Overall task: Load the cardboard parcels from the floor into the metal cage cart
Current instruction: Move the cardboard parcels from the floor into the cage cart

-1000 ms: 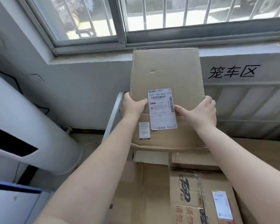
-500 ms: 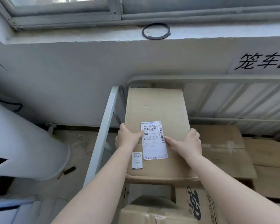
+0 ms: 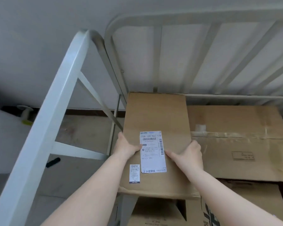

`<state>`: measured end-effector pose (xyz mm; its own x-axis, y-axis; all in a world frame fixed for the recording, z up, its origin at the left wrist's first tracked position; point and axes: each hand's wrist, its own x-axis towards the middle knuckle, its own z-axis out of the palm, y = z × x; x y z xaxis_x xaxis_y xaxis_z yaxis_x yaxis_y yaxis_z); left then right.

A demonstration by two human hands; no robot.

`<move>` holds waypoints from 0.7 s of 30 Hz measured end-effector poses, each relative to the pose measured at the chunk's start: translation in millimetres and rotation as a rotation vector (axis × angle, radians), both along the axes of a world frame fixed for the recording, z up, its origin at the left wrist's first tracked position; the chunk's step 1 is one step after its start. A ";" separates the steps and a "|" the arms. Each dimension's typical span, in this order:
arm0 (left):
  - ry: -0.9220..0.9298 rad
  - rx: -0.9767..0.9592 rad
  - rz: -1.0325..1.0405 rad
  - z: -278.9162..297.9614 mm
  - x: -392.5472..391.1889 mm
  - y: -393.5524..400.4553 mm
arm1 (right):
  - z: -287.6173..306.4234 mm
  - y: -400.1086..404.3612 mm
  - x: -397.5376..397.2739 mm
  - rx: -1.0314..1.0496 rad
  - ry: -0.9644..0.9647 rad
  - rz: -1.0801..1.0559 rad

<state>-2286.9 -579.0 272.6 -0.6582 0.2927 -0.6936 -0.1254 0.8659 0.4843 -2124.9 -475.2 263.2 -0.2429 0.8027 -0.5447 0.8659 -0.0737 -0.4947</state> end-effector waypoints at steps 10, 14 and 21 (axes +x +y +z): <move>-0.169 -0.141 -0.264 -57.7 12.2 5.2 | -54.5 9.1 -4.3 0.026 -0.317 0.342; -0.134 -0.213 -0.546 -24.5 23.8 10.3 | -30.8 6.5 3.7 0.077 -0.338 0.557; 0.179 -0.272 -0.910 103.3 36.1 8.1 | 86.5 10.4 41.2 0.192 -0.277 0.697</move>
